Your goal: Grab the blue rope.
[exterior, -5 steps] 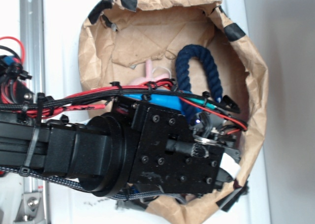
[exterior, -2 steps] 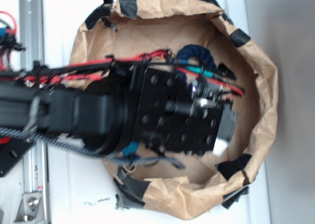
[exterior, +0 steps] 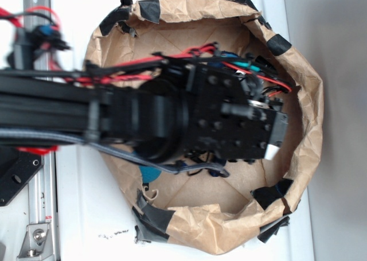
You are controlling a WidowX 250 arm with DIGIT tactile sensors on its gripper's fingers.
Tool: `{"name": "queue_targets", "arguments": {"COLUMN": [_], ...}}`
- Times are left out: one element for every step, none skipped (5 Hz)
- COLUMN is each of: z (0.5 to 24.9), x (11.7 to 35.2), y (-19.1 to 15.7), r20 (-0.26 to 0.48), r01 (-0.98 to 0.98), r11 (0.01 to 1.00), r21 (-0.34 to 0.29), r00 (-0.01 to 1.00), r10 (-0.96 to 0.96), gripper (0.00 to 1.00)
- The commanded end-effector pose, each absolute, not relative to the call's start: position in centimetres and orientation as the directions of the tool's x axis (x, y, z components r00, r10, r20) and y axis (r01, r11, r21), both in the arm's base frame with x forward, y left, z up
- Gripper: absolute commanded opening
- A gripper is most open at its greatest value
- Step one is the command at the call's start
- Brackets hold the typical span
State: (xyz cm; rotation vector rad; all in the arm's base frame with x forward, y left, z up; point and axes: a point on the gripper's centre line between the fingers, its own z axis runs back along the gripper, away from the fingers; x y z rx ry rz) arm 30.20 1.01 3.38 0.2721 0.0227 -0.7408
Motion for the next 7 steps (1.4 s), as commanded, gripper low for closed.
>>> {"name": "queue_targets", "arguments": {"z": [5.0,7.7,10.1,10.6,8.8,8.5,8.1], "x": [30.6,29.7,29.7,30.0,29.3,29.1,28.7], "y": [-1.0,-1.3,-1.6,-1.6,-1.2,-1.4,-1.8], "r20": [-0.061,-0.032,0.011,0.025,-0.017,-0.005,0.003], "r01": [0.632,0.615,0.573,0.585,0.582,0.574,0.643], "r11": [0.732,0.766,0.809,0.796,0.805,0.809,0.762], "r21": [0.256,0.188,0.133,0.159,0.118,0.127,0.077], "r00": [0.766,0.783,0.815,0.803,0.812,0.816,0.764], "r10": [-0.640,-0.621,-0.579,-0.595,-0.584,-0.578,-0.645], "gripper": [0.00,0.00,0.00,1.00,1.00,1.00,1.00]}}
